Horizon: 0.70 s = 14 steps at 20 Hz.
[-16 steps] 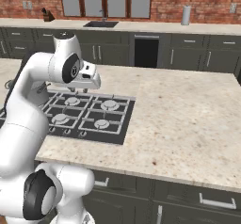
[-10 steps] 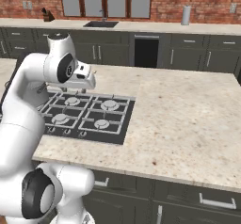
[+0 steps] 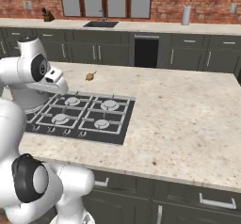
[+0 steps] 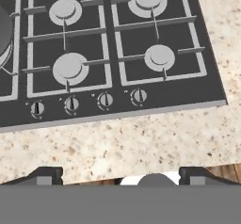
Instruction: Turn on the burner for the pot on the stove. Wait thirty seconds for the pot to heat up. Then add the onion to the pot.
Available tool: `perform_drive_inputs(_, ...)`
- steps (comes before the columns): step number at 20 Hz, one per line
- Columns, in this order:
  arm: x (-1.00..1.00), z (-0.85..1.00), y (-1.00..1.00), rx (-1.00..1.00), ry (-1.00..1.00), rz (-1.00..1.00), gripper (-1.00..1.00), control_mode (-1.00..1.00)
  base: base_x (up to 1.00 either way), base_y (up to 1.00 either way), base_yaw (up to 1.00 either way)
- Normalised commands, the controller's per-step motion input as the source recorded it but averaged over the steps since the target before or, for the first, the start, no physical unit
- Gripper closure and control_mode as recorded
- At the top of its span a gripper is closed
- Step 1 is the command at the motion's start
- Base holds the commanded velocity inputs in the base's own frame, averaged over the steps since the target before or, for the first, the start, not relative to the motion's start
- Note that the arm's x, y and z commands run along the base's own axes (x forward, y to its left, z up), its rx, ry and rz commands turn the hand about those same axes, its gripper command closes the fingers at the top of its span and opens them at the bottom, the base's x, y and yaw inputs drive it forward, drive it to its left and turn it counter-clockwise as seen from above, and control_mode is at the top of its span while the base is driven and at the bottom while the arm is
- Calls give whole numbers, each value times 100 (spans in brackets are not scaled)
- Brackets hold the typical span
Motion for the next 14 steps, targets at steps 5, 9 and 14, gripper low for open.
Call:
perform_drive_inputs(5, 1, -20, 79, 0, 24, -15, -100, -100, 0, 0, 0)
perform_drive_inputs(9, 0, -36, 90, 0, 22, -7, -100, -100, 0, 0, 0)
perform_drive_inputs(14, 2, -45, 81, 0, 34, 4, -100, -100, 0, 0, 0)
